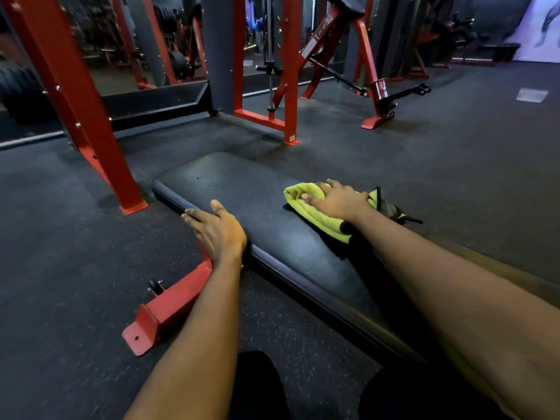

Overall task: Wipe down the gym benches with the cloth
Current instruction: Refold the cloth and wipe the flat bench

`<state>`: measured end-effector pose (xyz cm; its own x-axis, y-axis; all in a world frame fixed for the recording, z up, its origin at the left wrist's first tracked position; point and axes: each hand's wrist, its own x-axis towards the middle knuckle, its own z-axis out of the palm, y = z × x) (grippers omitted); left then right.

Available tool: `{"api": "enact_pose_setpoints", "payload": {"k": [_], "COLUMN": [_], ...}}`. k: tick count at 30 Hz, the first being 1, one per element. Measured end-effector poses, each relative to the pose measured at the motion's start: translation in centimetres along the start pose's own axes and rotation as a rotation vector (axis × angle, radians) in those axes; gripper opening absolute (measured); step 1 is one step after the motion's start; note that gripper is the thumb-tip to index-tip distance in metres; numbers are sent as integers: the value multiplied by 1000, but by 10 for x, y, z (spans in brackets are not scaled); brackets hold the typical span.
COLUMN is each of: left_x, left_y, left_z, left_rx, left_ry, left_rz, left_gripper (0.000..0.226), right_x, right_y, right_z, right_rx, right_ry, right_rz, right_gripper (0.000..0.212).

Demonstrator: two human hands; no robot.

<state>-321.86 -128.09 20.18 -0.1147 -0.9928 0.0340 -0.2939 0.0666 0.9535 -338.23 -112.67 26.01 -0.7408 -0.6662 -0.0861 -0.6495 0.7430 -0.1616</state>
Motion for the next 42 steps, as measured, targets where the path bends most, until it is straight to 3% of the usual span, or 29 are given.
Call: {"api": "enact_pose_setpoints", "payload": {"k": [6, 11, 17, 26, 32, 36, 42], "left_x": [-4, -7, -3, -4, -11, -12, -11], "left_y": [4, 5, 1, -2, 4, 6, 8], "left_z": [-4, -4, 1, 0, -6, -6, -8], "left_rx": [25, 34, 48, 63, 59, 69, 104], "left_ry": [-12, -14, 5, 7, 0, 1, -21], "left_rz": [-1, 12, 39, 60, 33, 23, 10], "left_gripper": [68, 68, 68, 68, 68, 67, 68], "right_x": [-68, -101, -40, 37, -17, -56, -5], "right_y": [56, 94, 46, -29, -12, -1, -28], "right_z": [4, 3, 5, 1, 14, 16, 17], "right_rx": [-30, -60, -89, -50, -113, -122, -70], "right_ry": [57, 62, 35, -1, 6, 3, 5], "right_rz": [-62, 6, 22, -64, -337, -494, -318], "right_gripper": [67, 78, 65, 68, 67, 82, 67]}}
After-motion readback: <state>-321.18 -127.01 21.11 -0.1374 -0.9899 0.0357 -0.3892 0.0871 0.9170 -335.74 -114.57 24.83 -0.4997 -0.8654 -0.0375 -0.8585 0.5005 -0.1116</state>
